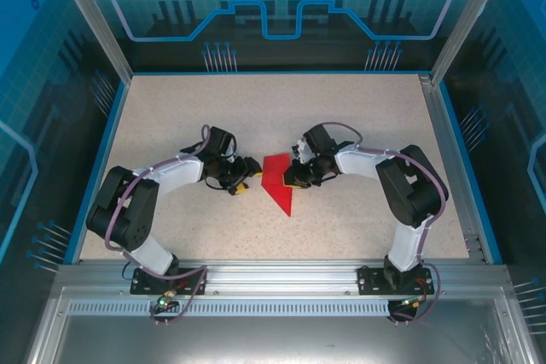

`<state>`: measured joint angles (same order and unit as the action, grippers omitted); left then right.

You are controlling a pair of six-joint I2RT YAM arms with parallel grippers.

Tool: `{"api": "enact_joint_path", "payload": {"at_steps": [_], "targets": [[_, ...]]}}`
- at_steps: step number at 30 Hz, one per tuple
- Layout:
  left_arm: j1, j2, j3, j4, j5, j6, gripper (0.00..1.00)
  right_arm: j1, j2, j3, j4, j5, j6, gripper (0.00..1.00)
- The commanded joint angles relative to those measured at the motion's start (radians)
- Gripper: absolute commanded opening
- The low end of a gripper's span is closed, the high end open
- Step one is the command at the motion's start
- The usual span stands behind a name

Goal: Fold a paper plane with a square sheet of paper (pick it up from the middle)
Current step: Fold the wing for the fifth time at the center of the table.

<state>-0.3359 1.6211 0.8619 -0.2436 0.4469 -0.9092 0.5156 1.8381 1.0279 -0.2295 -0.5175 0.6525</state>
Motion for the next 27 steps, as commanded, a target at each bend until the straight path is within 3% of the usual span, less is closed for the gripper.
{"api": "enact_joint_path", "payload": {"at_steps": [1, 27], "targets": [[0.033, 0.037, 0.017, 0.088, 0.144, 0.006, 0.65, -0.021, -0.060, -0.025, 0.076, -0.109, -0.021, 0.14], [0.084, 0.154, -0.012, 0.316, 0.372, -0.017, 0.65, -0.054, -0.102, -0.072, 0.199, -0.323, -0.014, 0.14]]}}
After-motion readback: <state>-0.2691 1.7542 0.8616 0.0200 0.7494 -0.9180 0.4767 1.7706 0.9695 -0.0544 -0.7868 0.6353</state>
